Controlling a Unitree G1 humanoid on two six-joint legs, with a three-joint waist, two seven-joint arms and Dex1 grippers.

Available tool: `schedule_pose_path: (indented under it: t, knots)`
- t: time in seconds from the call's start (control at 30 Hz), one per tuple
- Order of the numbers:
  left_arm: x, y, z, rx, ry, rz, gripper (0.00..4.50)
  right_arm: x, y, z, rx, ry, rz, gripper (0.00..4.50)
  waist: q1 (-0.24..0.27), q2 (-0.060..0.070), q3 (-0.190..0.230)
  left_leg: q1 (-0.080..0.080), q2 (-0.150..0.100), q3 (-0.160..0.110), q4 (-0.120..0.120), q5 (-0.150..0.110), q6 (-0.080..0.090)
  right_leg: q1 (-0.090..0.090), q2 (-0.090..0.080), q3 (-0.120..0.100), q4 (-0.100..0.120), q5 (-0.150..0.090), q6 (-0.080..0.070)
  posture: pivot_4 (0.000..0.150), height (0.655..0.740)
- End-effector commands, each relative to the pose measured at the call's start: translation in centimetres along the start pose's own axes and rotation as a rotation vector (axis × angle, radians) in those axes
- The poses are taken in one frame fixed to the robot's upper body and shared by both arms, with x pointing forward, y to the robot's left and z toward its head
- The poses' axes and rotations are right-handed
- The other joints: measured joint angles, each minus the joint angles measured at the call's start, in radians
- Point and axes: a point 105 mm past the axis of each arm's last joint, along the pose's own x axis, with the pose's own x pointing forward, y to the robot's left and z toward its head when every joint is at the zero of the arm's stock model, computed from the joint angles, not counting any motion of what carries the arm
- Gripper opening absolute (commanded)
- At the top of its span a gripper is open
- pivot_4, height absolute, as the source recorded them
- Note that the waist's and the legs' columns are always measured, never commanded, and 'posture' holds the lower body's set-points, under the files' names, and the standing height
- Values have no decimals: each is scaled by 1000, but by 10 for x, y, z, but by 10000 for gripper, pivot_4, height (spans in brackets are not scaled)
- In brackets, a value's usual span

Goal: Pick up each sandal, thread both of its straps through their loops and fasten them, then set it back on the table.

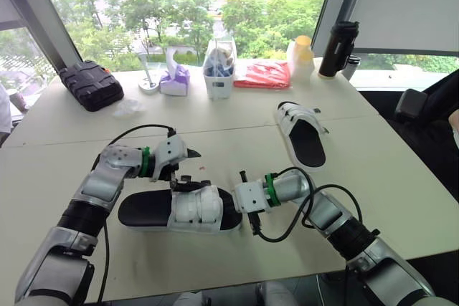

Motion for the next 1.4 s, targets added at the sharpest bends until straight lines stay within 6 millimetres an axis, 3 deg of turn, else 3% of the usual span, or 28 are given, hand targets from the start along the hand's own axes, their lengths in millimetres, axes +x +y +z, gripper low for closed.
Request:
schedule_pose_path:
  t: [0.03,0.2,0.33,0.43,0.77,1.0,1.2,1.4]
  knots:
    - [1,8,-9,0,28,70,44278,4,19,-25,74,90,66,0,1,0,0,0,0,0,0,0,0,0,0,0,0,0,0,1500,7400]
    - [-14,27,10,-131,-127,188,44278,4,19,-24,73,86,66,0,0,0,0,0,0,0,0,0,0,0,0,0,0,0,0,1500,7400]
    - [-36,28,35,-247,-327,211,44278,2,17,-22,70,82,52,0,-2,0,0,-1,0,-1,0,0,0,-1,0,0,1,0,0,1500,7400]
    - [-50,26,39,-328,-389,217,44278,-2,10,-17,73,67,24,0,-1,0,0,-1,1,-2,0,0,0,-1,0,0,0,0,0,1500,7400]
    - [-91,-36,19,-639,-329,0,44278,-45,-7,10,11,78,-69,0,5,-1,4,-7,1,-2,1,0,0,-5,-2,-1,0,0,0,1500,7400]
    - [-100,-46,19,-713,-324,-5,44278,-75,-12,26,-48,116,-105,0,2,-1,9,-7,1,-1,1,0,0,-5,-2,-1,-1,0,0,1500,7400]
    - [-98,-68,13,-827,-284,-72,44278,-92,-13,34,-70,139,-119,0,0,-1,10,-7,2,-2,0,0,0,-6,-2,0,-1,0,0,1500,7400]
    - [-99,-70,4,-910,-280,-36,44278,-105,-16,37,-95,173,-137,0,3,-1,12,-8,1,-1,1,0,0,-6,-2,0,-1,0,0,1500,7400]
